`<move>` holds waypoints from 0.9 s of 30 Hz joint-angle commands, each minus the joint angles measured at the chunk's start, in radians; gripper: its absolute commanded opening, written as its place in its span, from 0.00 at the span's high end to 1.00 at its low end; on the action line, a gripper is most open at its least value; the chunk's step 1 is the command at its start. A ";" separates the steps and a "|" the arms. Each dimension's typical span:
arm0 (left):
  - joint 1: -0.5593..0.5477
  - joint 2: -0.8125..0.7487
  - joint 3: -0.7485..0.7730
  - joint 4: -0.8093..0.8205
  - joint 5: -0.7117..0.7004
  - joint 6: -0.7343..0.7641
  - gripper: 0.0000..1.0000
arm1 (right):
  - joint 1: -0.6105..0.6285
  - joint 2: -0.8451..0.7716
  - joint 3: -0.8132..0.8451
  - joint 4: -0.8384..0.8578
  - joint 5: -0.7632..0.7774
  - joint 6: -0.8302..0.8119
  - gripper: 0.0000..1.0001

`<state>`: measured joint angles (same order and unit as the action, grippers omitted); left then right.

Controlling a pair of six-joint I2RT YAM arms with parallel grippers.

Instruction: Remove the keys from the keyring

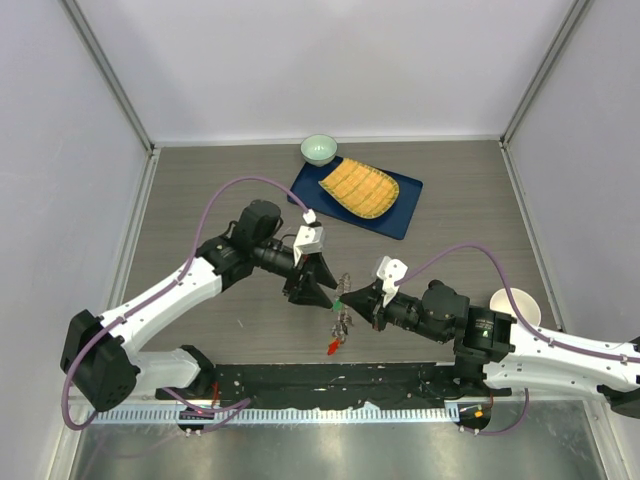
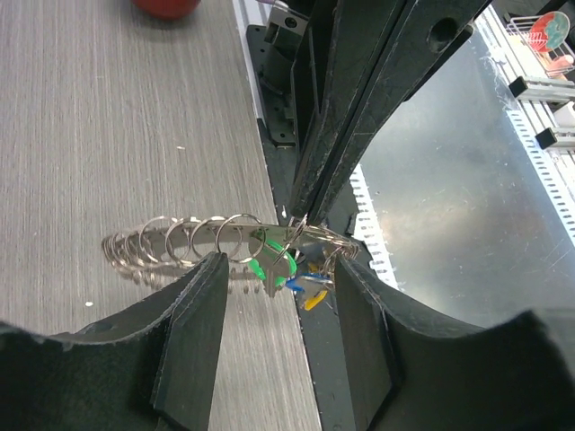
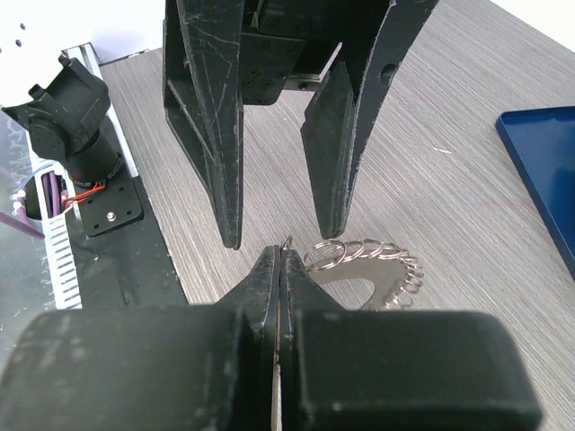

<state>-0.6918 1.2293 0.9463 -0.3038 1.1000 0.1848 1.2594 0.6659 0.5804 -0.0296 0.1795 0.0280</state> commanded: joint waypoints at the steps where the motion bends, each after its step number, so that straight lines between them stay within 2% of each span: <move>1: -0.017 0.004 0.006 0.068 0.017 -0.024 0.47 | 0.000 -0.008 0.027 0.120 -0.002 -0.010 0.99; 10: -0.034 0.010 -0.014 0.069 0.027 -0.031 0.53 | 0.000 -0.005 0.019 0.131 0.009 -0.008 0.99; 19: -0.035 0.018 -0.015 0.068 0.032 -0.038 0.69 | 0.000 -0.017 0.007 0.137 0.017 -0.002 0.99; 22: -0.037 0.021 -0.011 0.068 0.032 -0.038 0.85 | 0.000 -0.022 0.003 0.137 0.020 0.001 0.99; 24: -0.035 0.019 -0.004 0.069 0.029 -0.039 0.90 | 0.000 -0.026 -0.002 0.137 0.020 0.001 0.99; 25: -0.037 0.018 0.000 0.066 0.023 -0.039 0.99 | 0.000 -0.026 -0.004 0.137 0.023 0.003 0.99; 27: -0.035 0.013 0.006 0.057 -0.003 -0.039 1.00 | 0.000 -0.028 -0.007 0.134 0.025 0.003 0.99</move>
<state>-0.7204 1.2484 0.9264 -0.2707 1.0996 0.1543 1.2594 0.6621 0.5709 -0.0063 0.1814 0.0288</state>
